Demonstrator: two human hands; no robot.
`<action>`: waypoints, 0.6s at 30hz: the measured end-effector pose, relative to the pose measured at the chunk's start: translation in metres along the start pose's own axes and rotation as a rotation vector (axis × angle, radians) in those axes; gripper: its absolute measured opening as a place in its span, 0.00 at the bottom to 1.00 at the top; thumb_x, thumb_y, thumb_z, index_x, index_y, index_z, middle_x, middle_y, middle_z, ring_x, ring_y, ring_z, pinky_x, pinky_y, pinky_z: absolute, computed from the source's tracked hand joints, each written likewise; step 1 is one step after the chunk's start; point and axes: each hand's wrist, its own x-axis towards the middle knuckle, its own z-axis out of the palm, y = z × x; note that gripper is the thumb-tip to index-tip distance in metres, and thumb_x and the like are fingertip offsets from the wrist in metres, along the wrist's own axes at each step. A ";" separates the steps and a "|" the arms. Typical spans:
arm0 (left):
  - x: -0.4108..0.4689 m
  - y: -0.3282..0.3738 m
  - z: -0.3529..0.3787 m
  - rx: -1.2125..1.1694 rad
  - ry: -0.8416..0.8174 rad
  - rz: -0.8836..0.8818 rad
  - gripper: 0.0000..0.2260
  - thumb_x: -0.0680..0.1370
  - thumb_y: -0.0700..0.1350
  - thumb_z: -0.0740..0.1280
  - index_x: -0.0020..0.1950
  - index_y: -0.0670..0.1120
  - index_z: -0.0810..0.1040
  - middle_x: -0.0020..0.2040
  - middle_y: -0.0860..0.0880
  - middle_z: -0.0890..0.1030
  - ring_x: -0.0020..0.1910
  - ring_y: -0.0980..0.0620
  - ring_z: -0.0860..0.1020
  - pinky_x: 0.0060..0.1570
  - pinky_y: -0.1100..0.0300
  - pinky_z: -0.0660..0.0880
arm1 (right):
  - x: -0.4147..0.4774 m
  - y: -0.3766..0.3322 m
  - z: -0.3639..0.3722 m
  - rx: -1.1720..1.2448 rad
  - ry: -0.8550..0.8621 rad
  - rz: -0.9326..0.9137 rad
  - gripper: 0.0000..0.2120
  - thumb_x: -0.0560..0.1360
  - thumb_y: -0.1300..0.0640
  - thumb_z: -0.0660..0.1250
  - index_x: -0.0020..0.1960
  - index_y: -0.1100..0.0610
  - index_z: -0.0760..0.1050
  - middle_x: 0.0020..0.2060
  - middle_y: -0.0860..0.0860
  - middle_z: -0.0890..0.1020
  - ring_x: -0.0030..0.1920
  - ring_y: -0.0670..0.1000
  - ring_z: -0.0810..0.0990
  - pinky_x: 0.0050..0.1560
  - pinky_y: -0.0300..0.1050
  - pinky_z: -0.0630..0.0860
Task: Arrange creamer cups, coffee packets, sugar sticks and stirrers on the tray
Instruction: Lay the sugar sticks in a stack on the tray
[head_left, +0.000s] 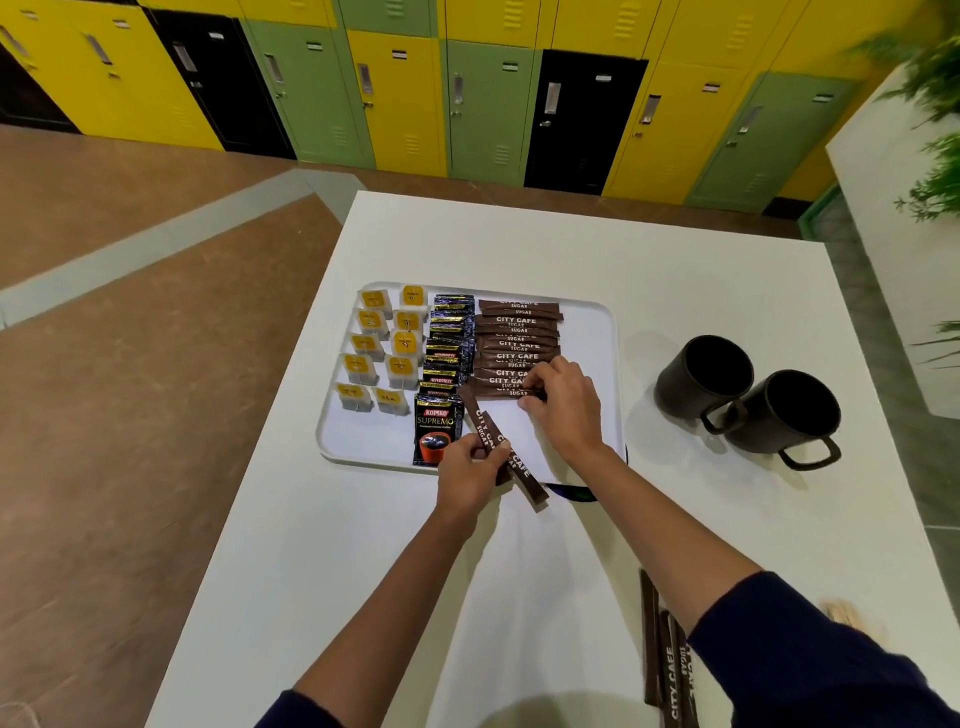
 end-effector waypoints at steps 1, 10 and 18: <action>0.000 0.001 0.001 -0.017 0.003 -0.006 0.03 0.76 0.40 0.67 0.45 0.41 0.78 0.36 0.47 0.79 0.39 0.49 0.79 0.48 0.53 0.80 | -0.001 0.001 -0.001 0.050 -0.002 0.001 0.09 0.70 0.56 0.72 0.48 0.55 0.77 0.48 0.50 0.78 0.50 0.51 0.74 0.50 0.44 0.70; 0.004 0.013 0.012 -0.135 0.150 -0.016 0.06 0.76 0.41 0.68 0.50 0.40 0.78 0.43 0.42 0.80 0.44 0.43 0.80 0.48 0.49 0.79 | -0.028 0.007 -0.033 0.654 -0.546 0.177 0.12 0.73 0.50 0.71 0.49 0.58 0.80 0.40 0.48 0.81 0.40 0.44 0.78 0.43 0.35 0.75; -0.006 0.009 0.013 -0.211 0.166 0.035 0.03 0.79 0.41 0.64 0.47 0.41 0.74 0.37 0.44 0.78 0.35 0.50 0.78 0.37 0.59 0.77 | -0.017 0.013 -0.035 0.601 -0.527 0.203 0.08 0.71 0.64 0.72 0.50 0.59 0.80 0.38 0.50 0.79 0.39 0.45 0.77 0.39 0.32 0.73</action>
